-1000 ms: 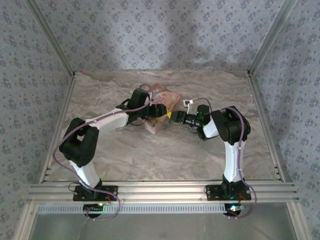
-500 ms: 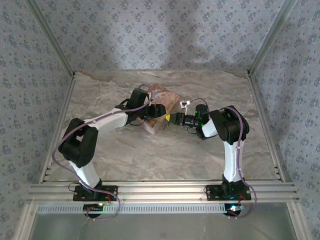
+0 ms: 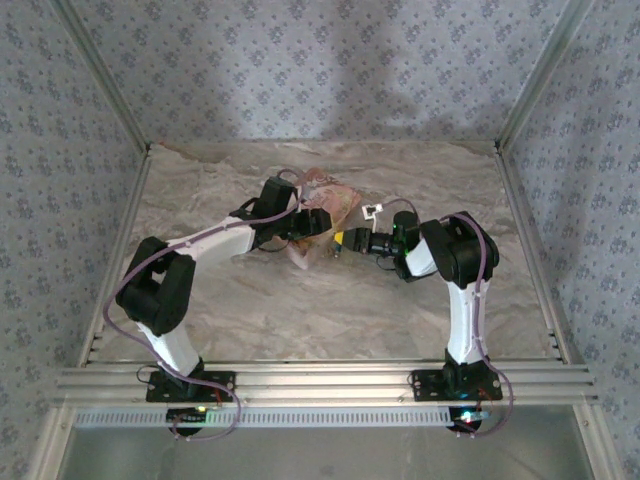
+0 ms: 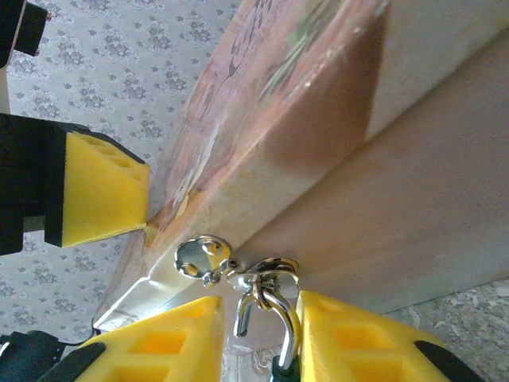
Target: Unlock the padlock with the key
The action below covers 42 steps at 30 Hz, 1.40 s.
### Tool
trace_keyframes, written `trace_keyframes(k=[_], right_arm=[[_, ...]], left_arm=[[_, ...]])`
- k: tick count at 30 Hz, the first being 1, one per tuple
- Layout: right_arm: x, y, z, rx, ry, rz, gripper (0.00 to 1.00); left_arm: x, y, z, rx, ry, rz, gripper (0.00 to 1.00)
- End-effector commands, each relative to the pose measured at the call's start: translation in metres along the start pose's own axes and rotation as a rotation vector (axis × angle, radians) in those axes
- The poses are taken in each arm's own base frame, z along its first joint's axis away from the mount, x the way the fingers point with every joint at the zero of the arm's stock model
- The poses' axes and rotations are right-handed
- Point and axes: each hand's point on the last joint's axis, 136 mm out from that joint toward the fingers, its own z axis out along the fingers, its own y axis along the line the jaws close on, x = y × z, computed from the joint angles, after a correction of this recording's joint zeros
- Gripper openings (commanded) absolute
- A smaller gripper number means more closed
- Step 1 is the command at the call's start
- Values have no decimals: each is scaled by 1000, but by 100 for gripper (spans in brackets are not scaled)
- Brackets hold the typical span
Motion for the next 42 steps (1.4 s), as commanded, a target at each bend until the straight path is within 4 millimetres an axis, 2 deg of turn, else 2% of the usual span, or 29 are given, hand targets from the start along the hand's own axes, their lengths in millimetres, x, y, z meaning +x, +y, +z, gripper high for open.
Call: trace_keyframes(k=[1,4,12,16,22,30,36,42], right_arm=[[5,15,0,-68,34,-50,26],[7,13,-1,-58,42,-49,20],[11,11,-3,-37,58,-55,12],[11,10,-3,-26,57,-51,0],[5,3,-9,33,12,-37,0],[-24,-5,-24,93,-160,42,0],[-38,-8,-31,134,-278,101,0],[-44,-15,-31,197,-366,167,0]], left_arm=[[43,56,6,-174,129,-92,60],[43,56,6,-174,130,-92,60],[43,57,7,-175,129,-92,60],[43,56,6,-176,128,-93,60],[44,57,4,-180,129,-87,60],[62,55,4,-184,163,-79,60],[77,44,11,-155,197,-82,60],[81,29,19,-125,214,-74,61]])
